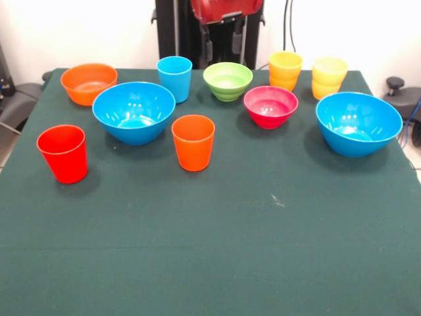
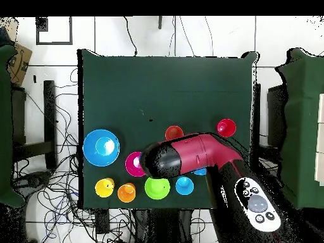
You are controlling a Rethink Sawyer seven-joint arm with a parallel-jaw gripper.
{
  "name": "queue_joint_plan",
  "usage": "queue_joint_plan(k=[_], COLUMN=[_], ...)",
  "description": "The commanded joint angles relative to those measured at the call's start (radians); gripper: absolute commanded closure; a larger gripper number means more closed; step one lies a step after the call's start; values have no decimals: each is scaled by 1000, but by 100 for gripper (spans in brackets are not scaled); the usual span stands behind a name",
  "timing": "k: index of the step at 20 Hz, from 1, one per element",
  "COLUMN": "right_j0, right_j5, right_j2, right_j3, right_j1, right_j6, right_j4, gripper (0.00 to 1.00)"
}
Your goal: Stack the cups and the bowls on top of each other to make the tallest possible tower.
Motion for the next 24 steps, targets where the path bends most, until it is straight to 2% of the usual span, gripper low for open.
queue_joint_plan(k=[1,12,17,24], right_j0=[36,127,141,193], right_j5=[-62,-93,-103,-144], right_j2=[-20,-78,-83,-133], right_j3=[51,0,-11,-67], right_j1=[25,69,87,158], right_j6=[97,163,150,157], right_j4=[12,-3,18,-28], gripper=[0,0,0,0])
